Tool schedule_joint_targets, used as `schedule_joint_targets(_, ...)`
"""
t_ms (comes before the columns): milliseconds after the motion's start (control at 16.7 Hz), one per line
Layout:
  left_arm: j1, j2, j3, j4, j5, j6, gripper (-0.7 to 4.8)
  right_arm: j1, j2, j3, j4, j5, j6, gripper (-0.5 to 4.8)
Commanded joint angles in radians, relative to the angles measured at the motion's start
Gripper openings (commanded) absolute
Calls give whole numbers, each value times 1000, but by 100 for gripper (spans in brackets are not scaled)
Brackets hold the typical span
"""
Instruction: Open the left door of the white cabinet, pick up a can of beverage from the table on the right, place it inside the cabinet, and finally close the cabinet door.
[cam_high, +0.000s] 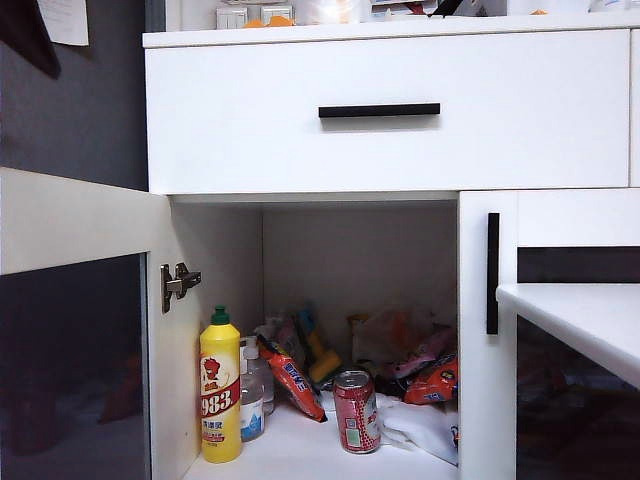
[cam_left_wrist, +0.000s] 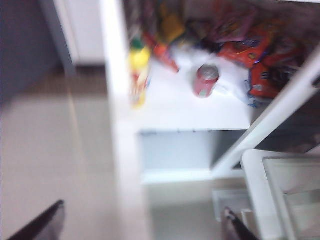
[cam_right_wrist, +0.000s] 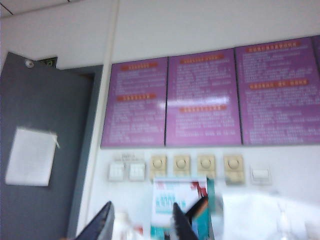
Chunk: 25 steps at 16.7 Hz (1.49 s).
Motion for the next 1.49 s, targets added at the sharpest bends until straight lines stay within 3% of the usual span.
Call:
schedule_joint_targets(60,137,61,-2,-32,180,-17,394,5,89,1,-158,24,2,148)
schedule_joint_targets(239,143,95,-2,-70,214,-13,394,33,227,27,-479,24,2,147)
schedule_joint_targets(418,144,111,-2,-103,200,34,393,184,382,132,-736,27,2,147)
schedule_joint_targets(537,150,119,-2,-103,229,63,394,324,493,231,-730,26,2,147)
schedule_joint_targets(717,202,164,-4,-106,397,72,393,503,620,363,-602,20,2,147)
schedule_joint_targets(836,230,218,-16,-104,506,68,383,537,654,399,-517,15,2,147)
schedule_joint_targets(955,236,277,-23,-94,581,68,285,537,643,407,-508,14,2,148)
schedule_joint_targets(1015,236,294,-23,-69,652,67,185,533,632,407,-511,17,2,147)
schedule_joint_targets(1075,236,303,-23,-39,737,63,94,526,631,407,-509,17,2,148)
schedule_joint_targets(1135,235,306,-22,40,861,27,45,525,631,407,-515,18,2,147)
schedule_joint_targets(1254,225,307,-22,187,964,-84,46,514,632,407,-514,20,2,147)
schedule_joint_targets(1493,108,314,-22,386,977,-228,59,509,626,407,-516,24,2,147)
